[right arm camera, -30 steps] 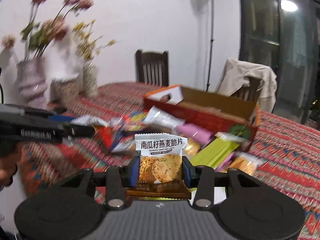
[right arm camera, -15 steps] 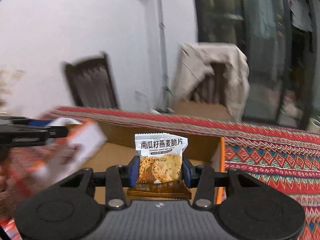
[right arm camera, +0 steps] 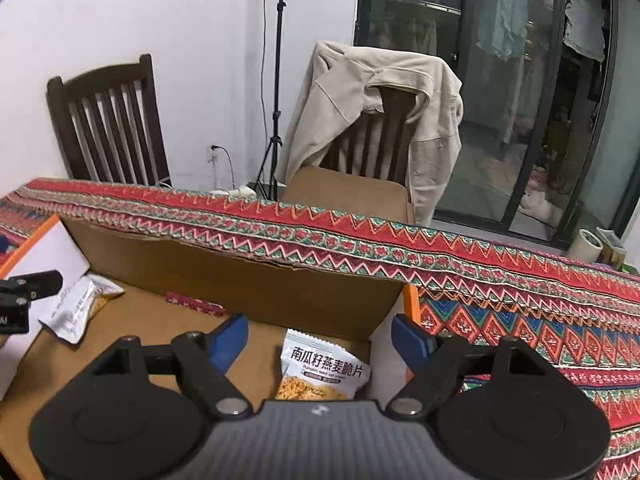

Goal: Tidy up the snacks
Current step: 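Carry both packets into the orange box and open both grippers, then move both tools back toward the snack pile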

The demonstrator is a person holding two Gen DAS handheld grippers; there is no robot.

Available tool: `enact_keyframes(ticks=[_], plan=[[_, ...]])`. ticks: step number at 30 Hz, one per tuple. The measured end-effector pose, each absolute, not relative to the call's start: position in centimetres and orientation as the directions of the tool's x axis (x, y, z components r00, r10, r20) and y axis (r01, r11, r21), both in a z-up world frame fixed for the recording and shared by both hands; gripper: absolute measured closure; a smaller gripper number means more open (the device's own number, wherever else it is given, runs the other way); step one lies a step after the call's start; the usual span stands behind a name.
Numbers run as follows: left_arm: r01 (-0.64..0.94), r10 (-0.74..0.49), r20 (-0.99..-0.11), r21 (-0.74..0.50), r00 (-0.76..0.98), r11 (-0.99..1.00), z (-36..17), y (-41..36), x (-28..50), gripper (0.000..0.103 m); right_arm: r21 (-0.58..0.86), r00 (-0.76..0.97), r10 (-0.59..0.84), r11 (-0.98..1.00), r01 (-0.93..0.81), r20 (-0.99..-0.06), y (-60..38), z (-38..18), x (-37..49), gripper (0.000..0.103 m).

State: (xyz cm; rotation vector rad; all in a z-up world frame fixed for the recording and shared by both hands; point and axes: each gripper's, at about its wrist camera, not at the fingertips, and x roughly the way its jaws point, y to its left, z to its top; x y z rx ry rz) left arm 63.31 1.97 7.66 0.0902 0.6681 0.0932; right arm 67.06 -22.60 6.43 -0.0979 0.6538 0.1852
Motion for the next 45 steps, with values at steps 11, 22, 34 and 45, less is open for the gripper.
enact_keyframes(ticks=[11, 22, 34, 45], plan=[[-0.043, 0.048, -0.398, 0.021, 0.916, 0.999, 19.7, 4.1, 50.3, 0.003, 0.032, 0.858, 0.253, 0.963, -0.267, -0.447, -25.6, 16.1, 57.4, 0.012], [-0.017, 0.018, -0.224, 0.008, 0.974, 1.000, 18.4, 1.4, 29.9, 0.000, 0.005, 0.895, 0.321, 0.942, -0.336, -0.309, -30.1, 17.7, 37.3, 0.000], [-0.034, 0.039, -0.228, 0.024, 0.973, 0.999, 6.4, -1.0, 13.3, 0.000, -0.102, 0.947, 0.227, 0.962, -0.255, -0.227, -29.6, 6.8, 18.3, 0.000], [-0.052, 0.050, -0.409, 0.005, 0.911, 0.999, 1.1, -0.5, 9.8, 0.000, 0.090, 0.901, 0.215, 0.977, -0.195, -0.378, -29.9, -0.8, 10.9, 0.000]])
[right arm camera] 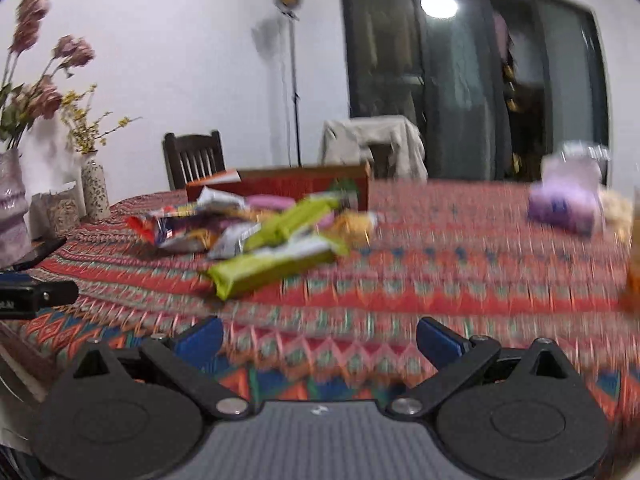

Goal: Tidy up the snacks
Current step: 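Move both tools back toward the snack pile, then grasp an orange-blue snack bag with the left gripper while the right grasps a green bar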

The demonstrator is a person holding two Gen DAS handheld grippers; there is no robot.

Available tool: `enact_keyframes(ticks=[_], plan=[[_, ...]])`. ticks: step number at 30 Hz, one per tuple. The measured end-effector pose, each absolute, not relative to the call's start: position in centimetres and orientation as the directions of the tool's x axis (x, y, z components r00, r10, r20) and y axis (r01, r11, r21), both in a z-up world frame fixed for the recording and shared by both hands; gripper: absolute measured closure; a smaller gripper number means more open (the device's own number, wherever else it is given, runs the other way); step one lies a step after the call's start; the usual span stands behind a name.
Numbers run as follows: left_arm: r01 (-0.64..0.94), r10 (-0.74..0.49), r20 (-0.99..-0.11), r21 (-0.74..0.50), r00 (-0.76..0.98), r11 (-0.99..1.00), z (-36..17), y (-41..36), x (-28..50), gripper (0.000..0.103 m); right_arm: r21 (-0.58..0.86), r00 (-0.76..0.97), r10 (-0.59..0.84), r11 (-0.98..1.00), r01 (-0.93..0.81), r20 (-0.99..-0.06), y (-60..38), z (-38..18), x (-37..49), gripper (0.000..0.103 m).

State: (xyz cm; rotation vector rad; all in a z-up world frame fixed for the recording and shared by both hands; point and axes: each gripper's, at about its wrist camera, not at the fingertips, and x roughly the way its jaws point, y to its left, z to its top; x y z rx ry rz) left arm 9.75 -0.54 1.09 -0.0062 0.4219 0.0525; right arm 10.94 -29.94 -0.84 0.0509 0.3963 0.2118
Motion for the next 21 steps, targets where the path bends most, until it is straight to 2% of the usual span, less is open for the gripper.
enact_keyframes(ticks=[7, 15, 18, 21], plan=[[-0.053, 0.049, -0.426, 0.003, 0.903, 0.999, 0.9, 0.0, 11.2, 0.000, 0.103, 0.901, 0.185, 0.982, -0.157, -0.392, -30.3, -1.2, 10.4, 0.000], [-0.083, 0.096, -0.364, 0.049, 0.926, 0.995, 1.8, 0.0, 14.7, 0.000, 0.151, 0.880, 0.236, 0.970, -0.189, -0.412, -29.2, 0.5, 14.6, 0.000], [-0.048, 0.056, -0.356, 0.033, 0.933, 0.998, 2.8, 0.3, 16.9, 0.000, 0.159, 0.871, 0.239, 0.969, -0.188, -0.429, -28.2, 0.9, 17.4, 0.000], [0.003, 0.010, -0.304, 0.041, 0.953, 0.999, 3.7, 0.0, 19.0, 0.000, 0.126, 0.878, 0.222, 0.974, -0.186, -0.424, -27.0, 1.8, 20.0, 0.000]])
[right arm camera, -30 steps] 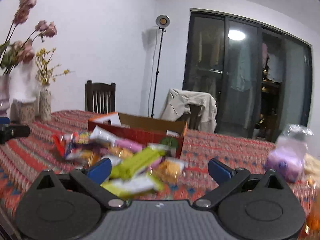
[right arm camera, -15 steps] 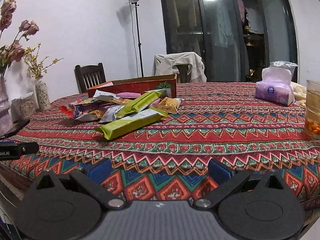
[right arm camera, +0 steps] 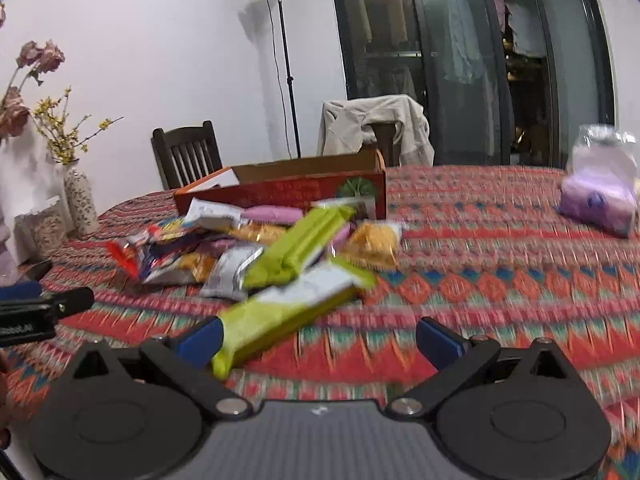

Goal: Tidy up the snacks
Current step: 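Grasp an orange-blue snack bag with the left gripper while the right grasps a green bar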

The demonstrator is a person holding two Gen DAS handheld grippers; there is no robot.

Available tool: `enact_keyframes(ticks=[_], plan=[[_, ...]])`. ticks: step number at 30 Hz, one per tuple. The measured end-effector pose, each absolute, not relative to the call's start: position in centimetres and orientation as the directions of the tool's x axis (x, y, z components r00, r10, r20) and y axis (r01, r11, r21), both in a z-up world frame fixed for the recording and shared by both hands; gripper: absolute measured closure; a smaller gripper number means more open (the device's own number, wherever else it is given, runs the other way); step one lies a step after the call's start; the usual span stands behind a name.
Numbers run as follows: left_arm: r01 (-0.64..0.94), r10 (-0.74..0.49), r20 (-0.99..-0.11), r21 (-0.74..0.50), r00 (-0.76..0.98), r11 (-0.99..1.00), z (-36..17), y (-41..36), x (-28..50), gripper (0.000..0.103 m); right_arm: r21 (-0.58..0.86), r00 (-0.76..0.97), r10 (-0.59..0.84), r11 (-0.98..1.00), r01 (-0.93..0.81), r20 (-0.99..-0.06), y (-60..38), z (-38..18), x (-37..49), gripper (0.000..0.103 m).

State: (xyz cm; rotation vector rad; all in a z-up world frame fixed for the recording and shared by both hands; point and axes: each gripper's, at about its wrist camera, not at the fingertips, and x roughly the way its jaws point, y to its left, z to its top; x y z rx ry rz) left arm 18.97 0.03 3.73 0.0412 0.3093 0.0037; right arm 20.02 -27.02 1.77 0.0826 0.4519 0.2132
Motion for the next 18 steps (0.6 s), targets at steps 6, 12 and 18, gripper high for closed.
enact_keyframes(ticks=[6, 12, 18], plan=[[0.049, 0.002, -0.273, 0.181, 0.962, 0.982, 4.4, -1.8, 24.9, 0.005, 0.114, 0.866, 0.221, 0.975, -0.190, -0.449, -25.6, 2.8, 25.8, 0.010], [0.163, -0.096, -0.384, 0.146, 0.918, 0.976, 5.0, -1.7, 31.3, 0.024, 0.096, 0.834, 0.256, 0.966, -0.240, -0.489, -24.2, 3.1, 30.7, 0.019], [0.124, -0.012, -0.435, 0.228, 0.900, 0.966, 4.1, -1.9, 35.5, 0.022, 0.078, 0.814, 0.266, 0.961, -0.265, -0.516, -23.1, 3.1, 34.5, 0.035]])
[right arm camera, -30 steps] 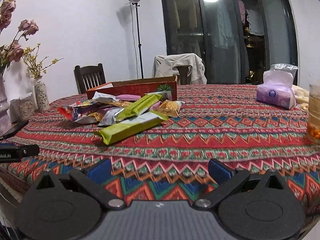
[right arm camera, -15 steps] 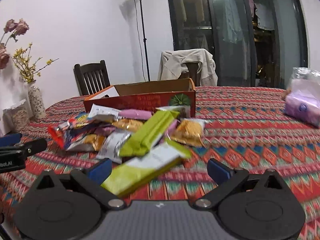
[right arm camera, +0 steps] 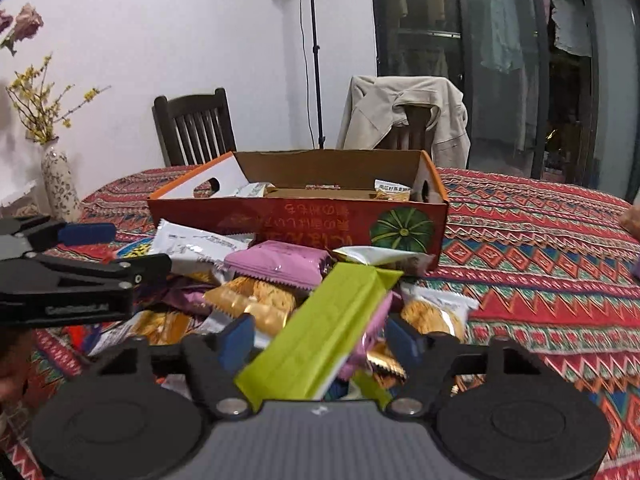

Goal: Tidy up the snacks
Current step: 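Grasp an orange-blue snack bag with the left gripper while the right grasps a green bar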

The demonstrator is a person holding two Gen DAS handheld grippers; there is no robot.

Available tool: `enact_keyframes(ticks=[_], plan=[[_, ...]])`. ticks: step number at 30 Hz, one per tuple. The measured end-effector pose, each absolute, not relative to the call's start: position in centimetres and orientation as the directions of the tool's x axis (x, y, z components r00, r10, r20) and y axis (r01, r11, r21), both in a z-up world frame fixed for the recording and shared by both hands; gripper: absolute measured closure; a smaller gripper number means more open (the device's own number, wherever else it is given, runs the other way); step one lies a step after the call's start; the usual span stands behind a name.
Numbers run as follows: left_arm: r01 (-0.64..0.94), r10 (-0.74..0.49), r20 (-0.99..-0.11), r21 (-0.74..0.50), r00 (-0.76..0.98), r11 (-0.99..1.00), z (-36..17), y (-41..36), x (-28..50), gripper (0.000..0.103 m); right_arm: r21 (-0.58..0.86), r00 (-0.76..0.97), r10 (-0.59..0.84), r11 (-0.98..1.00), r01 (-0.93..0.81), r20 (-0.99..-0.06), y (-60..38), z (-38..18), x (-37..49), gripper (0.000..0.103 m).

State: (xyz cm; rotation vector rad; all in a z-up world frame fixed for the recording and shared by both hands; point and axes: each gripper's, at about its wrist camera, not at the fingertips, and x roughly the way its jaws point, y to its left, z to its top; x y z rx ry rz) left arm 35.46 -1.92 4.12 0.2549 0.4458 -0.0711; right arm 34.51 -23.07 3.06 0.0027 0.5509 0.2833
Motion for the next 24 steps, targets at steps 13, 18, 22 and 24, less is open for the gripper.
enact_keyframes(ticks=[13, 18, 22, 24], plan=[[0.075, -0.007, -0.560, 0.098, 0.828, 0.992, 3.3, 0.8, 34.9, 0.046, 0.068, 0.806, 0.224, 0.972, -0.224, -0.548, -22.8, 2.1, 37.4, 0.063], [0.007, 0.017, -0.518, 0.045, 0.855, 0.999, 5.2, 1.4, 30.5, 0.046, 0.134, 0.826, 0.255, 0.967, -0.217, -0.503, -25.3, 3.4, 35.1, 0.069], [-0.027, 0.026, -0.488, 0.005, 0.872, 1.000, 6.7, 1.2, 26.8, 0.046, 0.125, 0.851, 0.258, 0.966, -0.226, -0.457, -26.4, 4.8, 32.0, 0.069], [-0.035, 0.024, -0.481, -0.013, 0.876, 0.999, 7.2, 1.1, 25.2, 0.046, 0.126, 0.853, 0.270, 0.963, -0.239, -0.446, -26.9, 5.5, 30.1, 0.069]])
